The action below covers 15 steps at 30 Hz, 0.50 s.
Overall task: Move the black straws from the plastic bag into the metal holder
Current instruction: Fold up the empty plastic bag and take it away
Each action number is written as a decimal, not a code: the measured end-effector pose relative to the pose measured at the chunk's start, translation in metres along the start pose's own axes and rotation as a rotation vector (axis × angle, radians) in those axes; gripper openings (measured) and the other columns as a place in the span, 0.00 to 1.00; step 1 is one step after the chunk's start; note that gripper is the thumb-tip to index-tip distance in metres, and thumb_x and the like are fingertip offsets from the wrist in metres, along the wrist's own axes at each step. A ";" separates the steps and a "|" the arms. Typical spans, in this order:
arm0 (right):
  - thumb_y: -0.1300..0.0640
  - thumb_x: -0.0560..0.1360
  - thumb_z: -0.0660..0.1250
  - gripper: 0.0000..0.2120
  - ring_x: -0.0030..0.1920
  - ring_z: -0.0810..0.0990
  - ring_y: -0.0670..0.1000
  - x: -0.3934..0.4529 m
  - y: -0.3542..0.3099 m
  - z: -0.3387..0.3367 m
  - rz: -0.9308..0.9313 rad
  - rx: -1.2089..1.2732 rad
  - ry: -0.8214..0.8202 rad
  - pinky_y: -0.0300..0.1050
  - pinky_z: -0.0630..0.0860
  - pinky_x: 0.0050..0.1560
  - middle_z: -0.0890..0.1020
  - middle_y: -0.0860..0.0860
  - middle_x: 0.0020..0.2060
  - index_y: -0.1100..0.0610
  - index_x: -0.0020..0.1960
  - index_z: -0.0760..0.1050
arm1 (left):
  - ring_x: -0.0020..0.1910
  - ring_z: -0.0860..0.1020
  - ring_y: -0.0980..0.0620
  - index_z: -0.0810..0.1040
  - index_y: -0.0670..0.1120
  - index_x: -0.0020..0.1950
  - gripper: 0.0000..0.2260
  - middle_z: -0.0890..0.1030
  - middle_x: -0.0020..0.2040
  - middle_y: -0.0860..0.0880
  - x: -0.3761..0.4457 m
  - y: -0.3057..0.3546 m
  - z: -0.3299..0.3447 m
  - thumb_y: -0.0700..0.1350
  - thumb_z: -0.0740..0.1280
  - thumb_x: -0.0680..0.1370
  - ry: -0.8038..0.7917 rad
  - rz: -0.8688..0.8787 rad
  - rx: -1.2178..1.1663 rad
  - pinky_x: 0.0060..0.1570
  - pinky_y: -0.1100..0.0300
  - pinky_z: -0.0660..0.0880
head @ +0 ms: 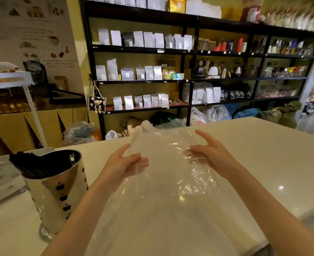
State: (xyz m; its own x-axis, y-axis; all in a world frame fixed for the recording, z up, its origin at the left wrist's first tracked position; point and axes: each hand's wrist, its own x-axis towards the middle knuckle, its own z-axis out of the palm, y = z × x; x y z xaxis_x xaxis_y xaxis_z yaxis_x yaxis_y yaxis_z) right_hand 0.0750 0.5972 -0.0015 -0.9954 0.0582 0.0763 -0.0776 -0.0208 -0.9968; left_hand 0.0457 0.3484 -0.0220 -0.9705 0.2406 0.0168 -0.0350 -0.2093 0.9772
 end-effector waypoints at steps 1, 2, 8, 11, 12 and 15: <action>0.64 0.74 0.66 0.22 0.36 0.85 0.51 -0.001 0.001 -0.001 -0.029 -0.043 -0.004 0.41 0.80 0.34 0.86 0.57 0.40 0.48 0.63 0.67 | 0.33 0.84 0.51 0.55 0.46 0.73 0.30 0.86 0.35 0.46 0.001 -0.001 0.000 0.37 0.64 0.75 0.006 0.001 0.011 0.34 0.59 0.81; 0.64 0.74 0.66 0.21 0.36 0.84 0.51 -0.002 0.002 -0.001 -0.050 -0.080 -0.020 0.42 0.81 0.36 0.86 0.57 0.40 0.48 0.63 0.69 | 0.32 0.84 0.51 0.53 0.48 0.73 0.30 0.86 0.34 0.46 0.001 -0.001 0.000 0.37 0.63 0.75 0.010 0.003 0.024 0.33 0.60 0.81; 0.59 0.73 0.67 0.14 0.46 0.84 0.51 -0.003 0.004 -0.010 -0.053 -0.220 -0.113 0.44 0.80 0.45 0.86 0.54 0.46 0.57 0.58 0.77 | 0.39 0.84 0.53 0.67 0.51 0.68 0.19 0.86 0.44 0.48 0.003 0.002 -0.009 0.41 0.61 0.77 -0.062 0.065 0.178 0.44 0.57 0.80; 0.60 0.71 0.69 0.15 0.46 0.83 0.47 -0.002 0.006 -0.012 -0.061 -0.337 -0.116 0.44 0.78 0.49 0.86 0.48 0.44 0.56 0.58 0.77 | 0.49 0.82 0.56 0.75 0.48 0.61 0.19 0.85 0.48 0.52 0.002 0.004 -0.011 0.52 0.67 0.72 -0.062 0.102 0.409 0.54 0.55 0.77; 0.61 0.71 0.70 0.16 0.45 0.83 0.45 -0.002 0.006 -0.013 -0.067 -0.388 -0.118 0.43 0.78 0.49 0.86 0.46 0.42 0.55 0.58 0.77 | 0.50 0.81 0.56 0.77 0.49 0.59 0.20 0.84 0.49 0.52 0.002 0.005 -0.011 0.55 0.68 0.69 -0.066 0.099 0.468 0.55 0.56 0.76; 0.60 0.69 0.72 0.13 0.46 0.83 0.44 -0.002 0.006 -0.014 -0.103 -0.570 -0.082 0.35 0.75 0.49 0.86 0.47 0.43 0.53 0.53 0.80 | 0.50 0.79 0.58 0.79 0.50 0.56 0.17 0.82 0.51 0.54 0.002 0.006 -0.011 0.52 0.70 0.69 -0.059 0.098 0.634 0.48 0.67 0.73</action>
State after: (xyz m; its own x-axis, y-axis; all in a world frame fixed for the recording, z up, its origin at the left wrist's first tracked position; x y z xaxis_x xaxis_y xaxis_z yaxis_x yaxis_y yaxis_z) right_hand 0.0770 0.6111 -0.0074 -0.9872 -0.0461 0.1526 -0.1540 0.5227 -0.8385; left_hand 0.0412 0.3369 -0.0182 -0.9466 0.3043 0.1065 0.2186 0.3632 0.9057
